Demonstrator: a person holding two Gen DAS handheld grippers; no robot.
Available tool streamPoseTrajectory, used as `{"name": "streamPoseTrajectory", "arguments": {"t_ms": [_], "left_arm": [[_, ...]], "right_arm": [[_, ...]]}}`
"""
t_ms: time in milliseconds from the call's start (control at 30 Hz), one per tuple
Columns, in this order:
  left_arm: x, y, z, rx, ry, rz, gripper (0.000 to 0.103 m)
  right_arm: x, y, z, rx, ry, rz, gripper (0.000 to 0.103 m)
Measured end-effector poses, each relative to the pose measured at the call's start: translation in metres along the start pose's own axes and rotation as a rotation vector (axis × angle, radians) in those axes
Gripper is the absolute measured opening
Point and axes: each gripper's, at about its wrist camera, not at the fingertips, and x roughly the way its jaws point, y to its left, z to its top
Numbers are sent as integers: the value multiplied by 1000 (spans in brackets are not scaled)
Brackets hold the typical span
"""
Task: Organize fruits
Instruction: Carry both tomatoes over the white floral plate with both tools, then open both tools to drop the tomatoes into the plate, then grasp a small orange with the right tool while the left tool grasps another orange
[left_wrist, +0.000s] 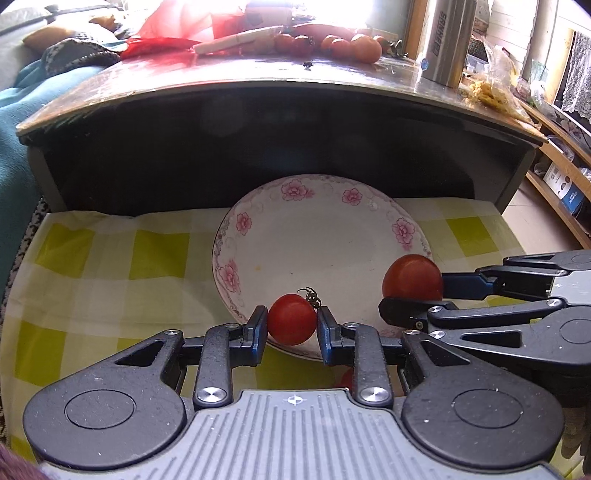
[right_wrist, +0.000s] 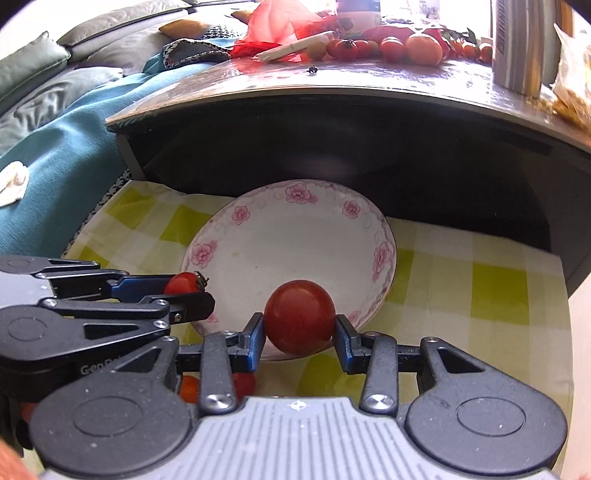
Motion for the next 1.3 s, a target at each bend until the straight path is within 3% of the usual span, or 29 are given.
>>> {"name": "streamPoseTrajectory", "arguments": {"t_ms": [333, 600, 733, 1300], "left_arm": [[7, 3, 3, -22, 8, 0, 37], [7, 8, 5, -50, 8, 10, 48], [4, 9, 5, -56, 2, 10, 49], [-25, -4, -21, 21, 16, -19, 60]], "right_arm": [[8, 0, 3, -21, -7, 4, 43], [8, 0, 3, -14, -17, 2, 43], [3, 1, 3, -32, -51, 2, 44], [-24, 5, -13, -45, -54, 29, 45]]}}
